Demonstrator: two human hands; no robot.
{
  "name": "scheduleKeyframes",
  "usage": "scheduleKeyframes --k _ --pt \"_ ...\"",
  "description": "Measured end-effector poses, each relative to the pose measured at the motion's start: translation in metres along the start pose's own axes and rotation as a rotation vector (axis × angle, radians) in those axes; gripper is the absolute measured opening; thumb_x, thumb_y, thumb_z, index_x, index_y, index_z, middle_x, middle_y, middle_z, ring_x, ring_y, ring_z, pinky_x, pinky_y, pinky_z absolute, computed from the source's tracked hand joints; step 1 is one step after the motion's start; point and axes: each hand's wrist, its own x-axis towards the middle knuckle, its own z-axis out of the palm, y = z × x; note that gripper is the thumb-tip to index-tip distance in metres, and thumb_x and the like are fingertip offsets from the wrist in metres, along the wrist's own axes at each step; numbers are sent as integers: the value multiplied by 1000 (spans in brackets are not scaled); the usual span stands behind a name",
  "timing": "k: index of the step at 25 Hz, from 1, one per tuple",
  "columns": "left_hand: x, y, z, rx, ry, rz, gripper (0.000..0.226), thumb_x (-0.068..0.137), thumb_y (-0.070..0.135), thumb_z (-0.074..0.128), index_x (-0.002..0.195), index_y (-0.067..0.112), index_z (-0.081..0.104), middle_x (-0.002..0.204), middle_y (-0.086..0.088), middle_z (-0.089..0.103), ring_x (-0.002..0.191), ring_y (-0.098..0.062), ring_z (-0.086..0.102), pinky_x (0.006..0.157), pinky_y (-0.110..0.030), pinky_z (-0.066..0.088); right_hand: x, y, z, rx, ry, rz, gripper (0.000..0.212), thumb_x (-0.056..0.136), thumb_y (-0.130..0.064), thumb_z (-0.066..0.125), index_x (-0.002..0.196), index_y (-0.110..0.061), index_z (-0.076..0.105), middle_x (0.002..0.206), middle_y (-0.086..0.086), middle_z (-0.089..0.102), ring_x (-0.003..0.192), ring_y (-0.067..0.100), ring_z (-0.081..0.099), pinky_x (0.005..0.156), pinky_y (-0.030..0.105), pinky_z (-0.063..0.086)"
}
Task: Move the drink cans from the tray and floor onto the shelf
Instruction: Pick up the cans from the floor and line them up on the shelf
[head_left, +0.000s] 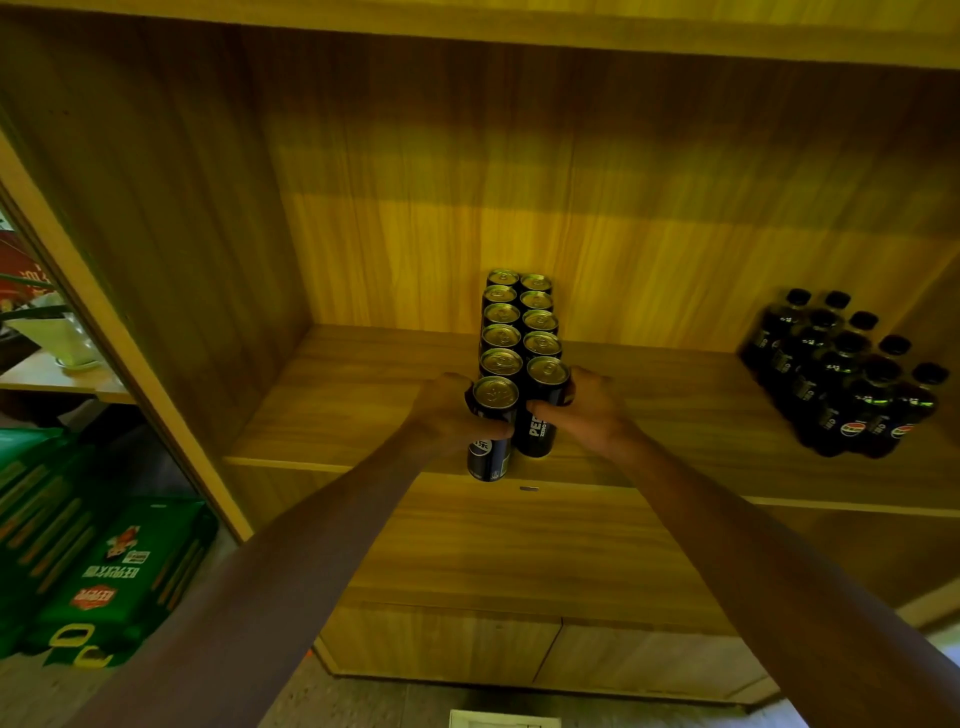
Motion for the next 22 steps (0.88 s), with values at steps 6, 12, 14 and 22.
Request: scheduleKeyframes --k 6,12,14,22 --pt "-1 5 2 21 1 -7 28 63 8 91 69 25 70 68 19 65 57 12 60 49 -1 43 0 -1 -5 2 -56 -13 55 77 -18 84 126 -10 59 123 7 68 108 21 64 89 35 52" --pt "-3 8 6 -2 -1 27 40 65 2 89 65 33 64 65 24 61 51 21 57 47 0 40 -1 0 -8 -9 -70 -7 57 76 -24 85 126 -14 61 124 6 68 112 22 65 97 46 54" --pt "-2 6 6 -3 -4 38 40 65 2 89 66 34 65 68 23 63 54 22 58 49 0 42 -1 0 -8 -2 -61 4 58 75 -23 85 126 -13 61 125 6 69 113 23 65 97 47 53" --pt "0 -8 11 -1 35 99 33 64 8 91 80 30 72 78 18 69 66 24 60 59 -3 47 6 12 -5 6 -85 -26 87 51 -62 76 124 -16 62 122 4 70 110 23 67 94 51 55"
